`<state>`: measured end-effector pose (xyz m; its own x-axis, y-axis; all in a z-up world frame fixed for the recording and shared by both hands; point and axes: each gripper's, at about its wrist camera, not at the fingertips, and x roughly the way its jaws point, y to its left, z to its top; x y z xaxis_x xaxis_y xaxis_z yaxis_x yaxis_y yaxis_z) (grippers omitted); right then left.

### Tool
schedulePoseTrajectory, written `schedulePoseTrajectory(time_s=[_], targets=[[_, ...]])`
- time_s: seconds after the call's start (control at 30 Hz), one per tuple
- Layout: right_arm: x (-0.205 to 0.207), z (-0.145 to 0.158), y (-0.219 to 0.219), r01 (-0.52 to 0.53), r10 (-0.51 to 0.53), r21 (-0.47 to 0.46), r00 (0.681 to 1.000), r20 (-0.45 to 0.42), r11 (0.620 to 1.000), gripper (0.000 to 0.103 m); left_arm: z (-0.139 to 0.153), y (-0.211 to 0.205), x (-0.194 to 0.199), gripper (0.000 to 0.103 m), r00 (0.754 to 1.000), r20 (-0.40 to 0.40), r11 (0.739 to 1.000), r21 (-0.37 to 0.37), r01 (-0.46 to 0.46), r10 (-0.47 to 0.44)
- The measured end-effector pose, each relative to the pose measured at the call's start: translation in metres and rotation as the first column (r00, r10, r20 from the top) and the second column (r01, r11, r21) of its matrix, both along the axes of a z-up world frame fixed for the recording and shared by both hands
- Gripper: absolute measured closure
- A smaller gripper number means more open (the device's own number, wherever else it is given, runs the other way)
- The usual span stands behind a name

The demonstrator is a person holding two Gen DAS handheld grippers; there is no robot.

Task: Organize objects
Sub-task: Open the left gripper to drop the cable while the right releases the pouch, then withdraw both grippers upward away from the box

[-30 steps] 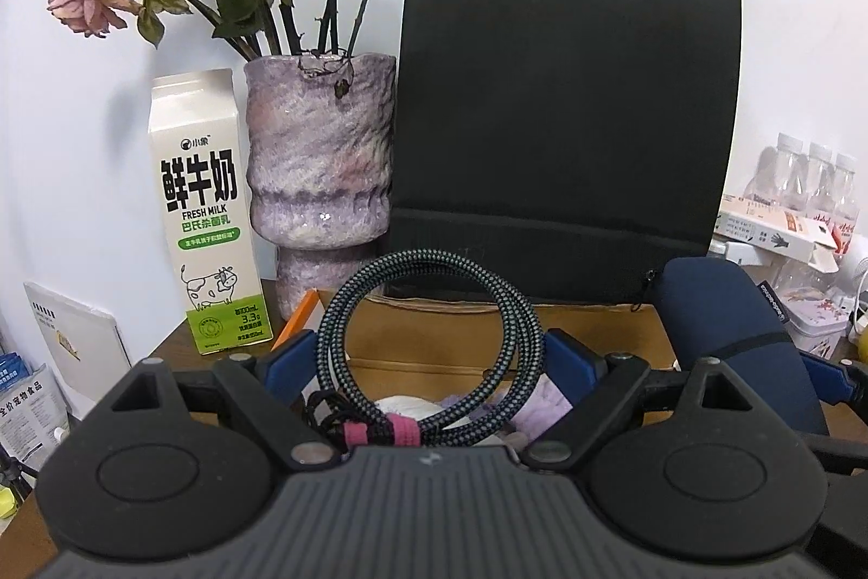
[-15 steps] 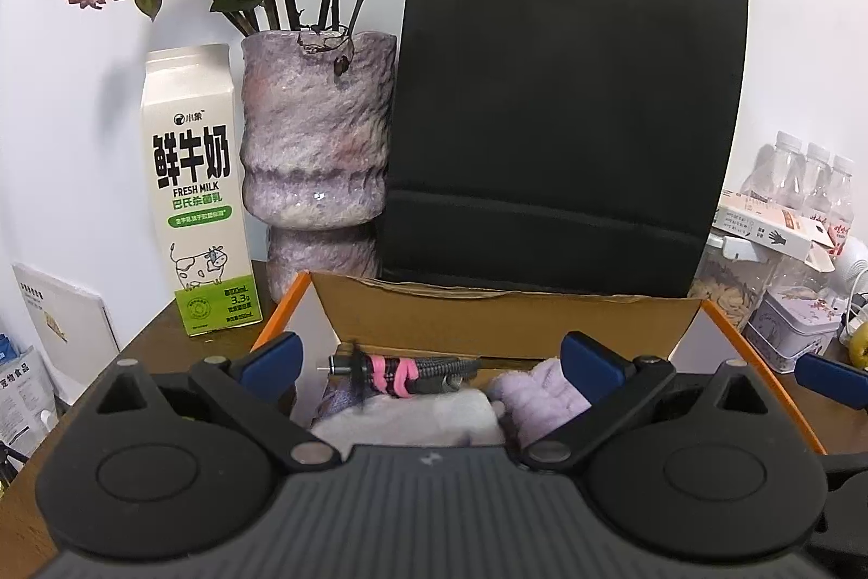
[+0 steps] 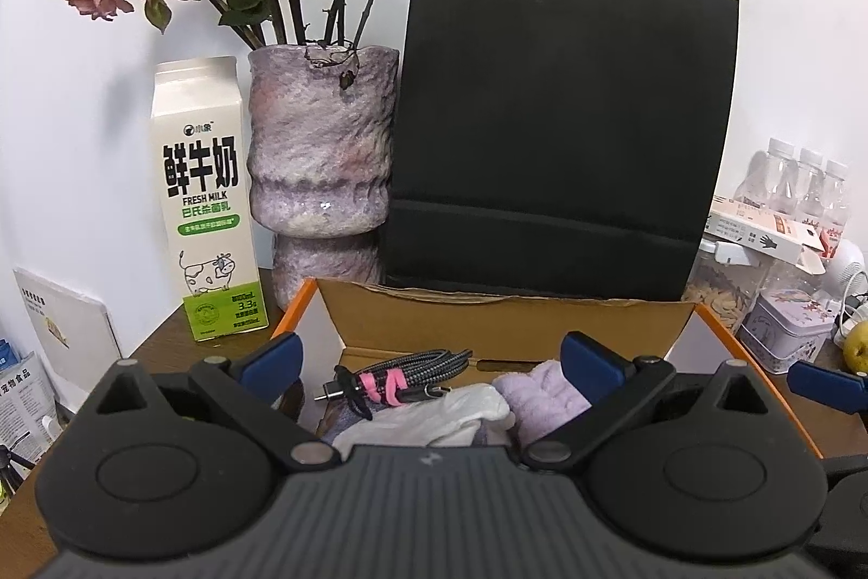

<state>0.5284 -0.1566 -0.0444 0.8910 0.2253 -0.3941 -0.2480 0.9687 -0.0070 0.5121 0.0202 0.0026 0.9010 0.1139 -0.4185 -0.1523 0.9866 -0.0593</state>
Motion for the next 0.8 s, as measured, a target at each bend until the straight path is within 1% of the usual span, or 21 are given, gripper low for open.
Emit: schedulePoseTrajectory(time_s=[0.17,0.33,0.6,0.8], targets=[[-0.010,0.003,0.000,-0.010,0.010,-0.004,1.000,-0.007,1.000,0.000,0.002,0.003,-0.012,0.000,1.000,-0.011,1.000,0.003,0.001,-0.001],[-0.029,0.006,-0.004,-0.021,0.020,-0.009,0.999,-0.026,1.000,0.000,0.003,0.007,-0.036,0.000,1.000,-0.019,1.000,0.006,-0.002,0.002],[-0.081,0.012,-0.015,-0.029,0.029,-0.001,0.999,-0.043,1.000,0.000,0.007,0.011,-0.096,0.000,0.999,-0.033,1.000,0.002,0.013,-0.013],[-0.130,0.016,-0.024,-0.029,0.029,0.004,0.998,-0.064,1.000,0.000,0.010,0.011,-0.148,0.000,0.998,-0.061,1.000,0.021,0.008,-0.007]])
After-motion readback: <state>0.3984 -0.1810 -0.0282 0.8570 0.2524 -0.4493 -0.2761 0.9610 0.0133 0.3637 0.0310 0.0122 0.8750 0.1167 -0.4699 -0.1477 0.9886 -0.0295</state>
